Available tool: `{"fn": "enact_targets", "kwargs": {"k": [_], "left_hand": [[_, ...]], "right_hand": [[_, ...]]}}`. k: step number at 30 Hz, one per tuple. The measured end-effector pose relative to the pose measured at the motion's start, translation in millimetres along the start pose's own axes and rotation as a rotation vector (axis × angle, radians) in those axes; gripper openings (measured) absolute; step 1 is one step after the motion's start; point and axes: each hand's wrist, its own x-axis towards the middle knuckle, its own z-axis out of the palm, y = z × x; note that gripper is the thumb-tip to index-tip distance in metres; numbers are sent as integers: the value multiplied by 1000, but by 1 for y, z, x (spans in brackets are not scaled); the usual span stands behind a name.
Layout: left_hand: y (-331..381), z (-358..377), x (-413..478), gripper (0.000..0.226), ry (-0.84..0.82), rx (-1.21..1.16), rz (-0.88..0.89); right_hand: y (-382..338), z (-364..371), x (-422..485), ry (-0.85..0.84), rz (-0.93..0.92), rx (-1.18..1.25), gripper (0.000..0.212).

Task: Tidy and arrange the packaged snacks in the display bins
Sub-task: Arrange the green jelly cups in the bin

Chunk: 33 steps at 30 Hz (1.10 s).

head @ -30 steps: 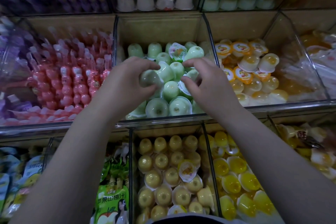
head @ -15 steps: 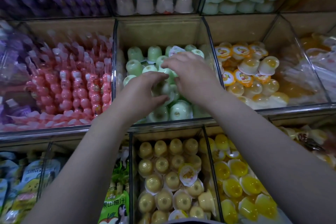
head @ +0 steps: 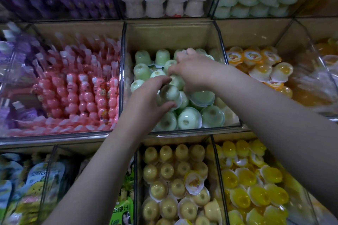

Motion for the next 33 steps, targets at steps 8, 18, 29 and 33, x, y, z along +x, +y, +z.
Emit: {"fn": "enact_targets", "kwargs": {"k": [8, 18, 29, 33], "left_hand": [[-3, 3, 6, 48, 64, 56, 6], [-8, 9, 12, 61, 16, 127, -24], [-6, 9, 11, 52, 56, 58, 10], [-1, 6, 7, 41, 196, -122, 10]], "right_hand": [[17, 12, -7, 271, 153, 302, 54], [4, 17, -6, 243, 164, 195, 57], [-10, 21, -28, 517, 145, 828, 42], [-21, 27, -42, 639, 172, 1070, 42]]}}
